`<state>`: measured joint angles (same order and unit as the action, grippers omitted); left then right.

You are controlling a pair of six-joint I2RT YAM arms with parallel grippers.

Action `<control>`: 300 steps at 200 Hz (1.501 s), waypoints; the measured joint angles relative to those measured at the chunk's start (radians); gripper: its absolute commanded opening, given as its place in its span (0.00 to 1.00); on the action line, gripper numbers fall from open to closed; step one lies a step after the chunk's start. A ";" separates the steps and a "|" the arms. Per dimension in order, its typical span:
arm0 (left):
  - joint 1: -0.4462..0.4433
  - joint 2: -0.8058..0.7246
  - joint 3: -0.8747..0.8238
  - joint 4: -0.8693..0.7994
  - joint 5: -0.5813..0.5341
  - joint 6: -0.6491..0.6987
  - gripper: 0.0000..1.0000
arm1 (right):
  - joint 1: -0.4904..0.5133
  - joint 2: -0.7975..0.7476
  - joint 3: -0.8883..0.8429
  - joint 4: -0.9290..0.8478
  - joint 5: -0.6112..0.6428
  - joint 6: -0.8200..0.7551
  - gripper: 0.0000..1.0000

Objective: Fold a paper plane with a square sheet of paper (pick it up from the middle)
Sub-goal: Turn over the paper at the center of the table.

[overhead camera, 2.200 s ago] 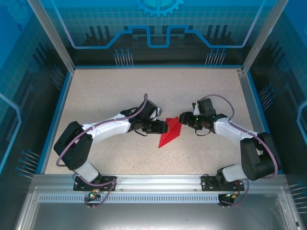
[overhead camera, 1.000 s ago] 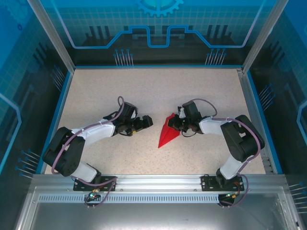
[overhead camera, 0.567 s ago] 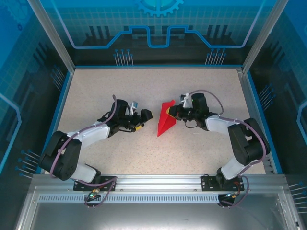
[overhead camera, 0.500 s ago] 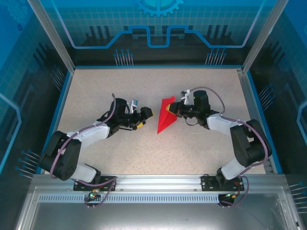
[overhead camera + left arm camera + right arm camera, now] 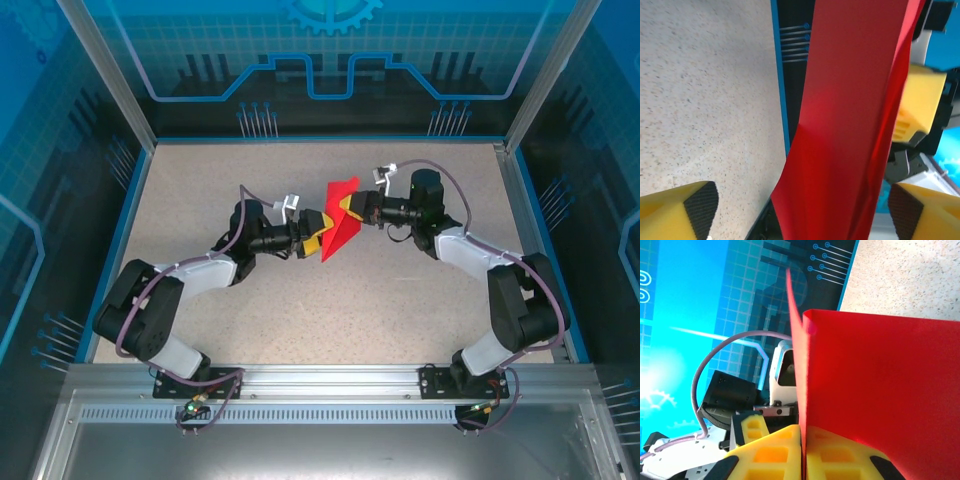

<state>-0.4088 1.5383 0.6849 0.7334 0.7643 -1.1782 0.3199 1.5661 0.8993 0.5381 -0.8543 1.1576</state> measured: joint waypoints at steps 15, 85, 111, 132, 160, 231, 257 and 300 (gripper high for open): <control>-0.007 0.000 0.001 0.027 0.012 -0.010 0.76 | 0.000 0.002 0.000 0.006 -0.006 0.014 0.09; -0.008 -0.004 0.010 0.063 0.022 -0.019 0.37 | 0.000 0.005 0.000 -0.005 -0.018 0.028 0.09; -0.008 -0.024 0.010 0.054 0.020 0.000 0.26 | 0.000 0.005 0.000 -0.022 -0.018 0.025 0.09; -0.009 -0.051 0.011 0.036 0.018 0.016 0.18 | 0.000 0.007 0.000 -0.028 -0.018 0.020 0.11; -0.013 -0.074 0.014 0.004 0.016 0.044 0.09 | 0.000 0.012 0.000 -0.040 -0.019 0.017 0.19; -0.015 -0.127 0.063 -0.312 -0.061 0.232 0.06 | -0.012 -0.084 0.003 -0.373 0.114 -0.196 0.73; -0.029 -0.172 0.160 -0.578 -0.176 0.394 0.07 | -0.022 -0.195 0.006 -0.538 0.234 -0.322 0.85; -0.121 -0.162 0.418 -1.044 -0.555 0.637 0.08 | -0.026 -0.298 0.003 -0.690 0.443 -0.441 0.96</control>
<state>-0.5301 1.3762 1.1034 -0.3107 0.2089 -0.5407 0.2935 1.2678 0.9020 -0.1520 -0.4118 0.7170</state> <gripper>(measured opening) 0.078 0.952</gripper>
